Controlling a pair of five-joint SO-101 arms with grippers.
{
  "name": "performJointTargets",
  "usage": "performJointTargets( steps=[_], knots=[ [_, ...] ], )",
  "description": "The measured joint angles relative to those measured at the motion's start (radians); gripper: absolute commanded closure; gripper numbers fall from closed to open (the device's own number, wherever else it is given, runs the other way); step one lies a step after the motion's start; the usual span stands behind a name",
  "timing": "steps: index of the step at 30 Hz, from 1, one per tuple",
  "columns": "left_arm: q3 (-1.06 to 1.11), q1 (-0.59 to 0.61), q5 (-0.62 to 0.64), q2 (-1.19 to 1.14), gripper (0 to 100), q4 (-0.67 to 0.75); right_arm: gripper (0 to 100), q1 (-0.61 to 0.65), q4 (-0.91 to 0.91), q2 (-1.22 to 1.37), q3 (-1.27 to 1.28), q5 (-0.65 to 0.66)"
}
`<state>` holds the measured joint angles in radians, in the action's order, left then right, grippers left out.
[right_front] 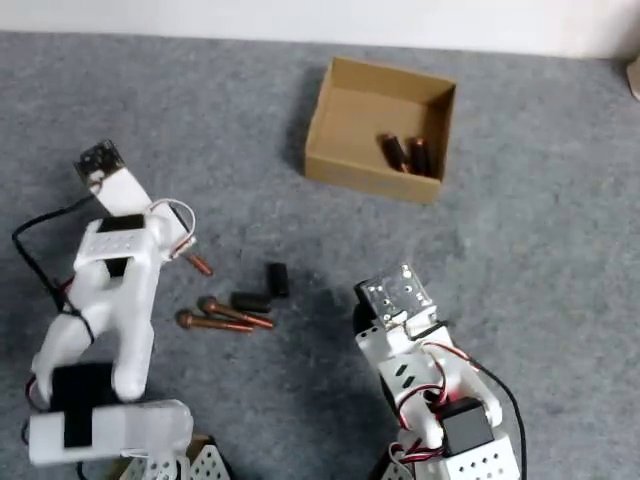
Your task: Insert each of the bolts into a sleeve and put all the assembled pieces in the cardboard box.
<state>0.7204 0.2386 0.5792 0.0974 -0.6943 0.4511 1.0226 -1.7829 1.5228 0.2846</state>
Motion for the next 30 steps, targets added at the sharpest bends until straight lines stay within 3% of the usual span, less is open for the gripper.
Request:
performJointTargets(
  steps=[15, 18, 21, 30],
  knots=[
    [-0.276, -0.005, 0.0, -0.345, 89, -0.101, 99.4, 0.0, 0.0, 0.0, 0.003, 0.0],
    [-0.318, -0.005, 0.0, -0.361, 90, -0.153, 99.4, 0.0, 0.0, 0.0, 0.003, 0.0],
    [-0.364, -0.012, 0.0, -0.373, 100, -0.215, 99.4, 0.0, 0.0, 0.0, 0.003, 0.0],
    [-0.384, -0.106, -0.109, -0.319, 100, -0.381, 99.4, 0.0, 0.0, 0.0, 0.003, 0.0]
  ],
)
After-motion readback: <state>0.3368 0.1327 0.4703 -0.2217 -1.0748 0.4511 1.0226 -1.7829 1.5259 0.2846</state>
